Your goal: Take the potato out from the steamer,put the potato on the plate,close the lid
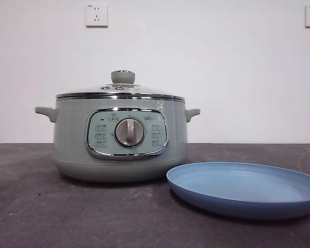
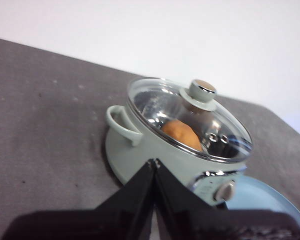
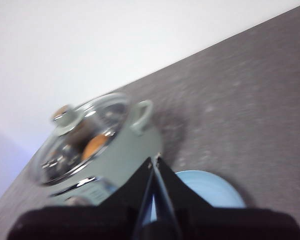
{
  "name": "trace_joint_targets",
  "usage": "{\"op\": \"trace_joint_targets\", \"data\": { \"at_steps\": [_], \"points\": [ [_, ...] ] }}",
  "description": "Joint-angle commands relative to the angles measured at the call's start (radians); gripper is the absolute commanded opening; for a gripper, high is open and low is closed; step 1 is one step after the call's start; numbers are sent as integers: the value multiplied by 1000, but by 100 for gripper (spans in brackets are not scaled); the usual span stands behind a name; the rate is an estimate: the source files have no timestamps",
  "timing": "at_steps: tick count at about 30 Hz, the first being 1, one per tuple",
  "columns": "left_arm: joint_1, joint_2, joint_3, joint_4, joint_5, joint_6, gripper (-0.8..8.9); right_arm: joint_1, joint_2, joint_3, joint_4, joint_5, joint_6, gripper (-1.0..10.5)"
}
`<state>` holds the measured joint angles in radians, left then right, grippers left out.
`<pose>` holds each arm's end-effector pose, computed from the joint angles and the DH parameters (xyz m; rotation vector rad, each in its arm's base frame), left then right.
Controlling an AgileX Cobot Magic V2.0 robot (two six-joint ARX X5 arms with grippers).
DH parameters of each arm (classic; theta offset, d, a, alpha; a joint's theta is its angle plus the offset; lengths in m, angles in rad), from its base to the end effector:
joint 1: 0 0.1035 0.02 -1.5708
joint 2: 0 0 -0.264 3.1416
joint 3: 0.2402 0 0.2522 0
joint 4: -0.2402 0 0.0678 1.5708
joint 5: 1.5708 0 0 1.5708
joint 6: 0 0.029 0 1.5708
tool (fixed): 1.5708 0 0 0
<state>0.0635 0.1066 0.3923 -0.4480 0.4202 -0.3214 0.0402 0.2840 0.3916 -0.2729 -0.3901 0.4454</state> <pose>0.0693 -0.0075 0.2430 -0.3564 0.2145 -0.3277 0.0965 0.0149 0.2479 0.4665 0.2572 0.3860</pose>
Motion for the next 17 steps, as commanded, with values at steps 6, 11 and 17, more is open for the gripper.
{"op": "trace_joint_targets", "data": {
  "at_steps": [6, 11, 17],
  "points": [
    [3, 284, 227, -46, 181, 127, -8, 27, 254, 356, -272, -127, -282, -12],
    [1, 451, 396, -145, 281, 221, -8, 43, 401, 551, -500, -137, -467, -12],
    [-4, 573, 545, -345, 321, 353, -8, 74, 517, 668, -639, -137, -554, -12]
  ]
}}
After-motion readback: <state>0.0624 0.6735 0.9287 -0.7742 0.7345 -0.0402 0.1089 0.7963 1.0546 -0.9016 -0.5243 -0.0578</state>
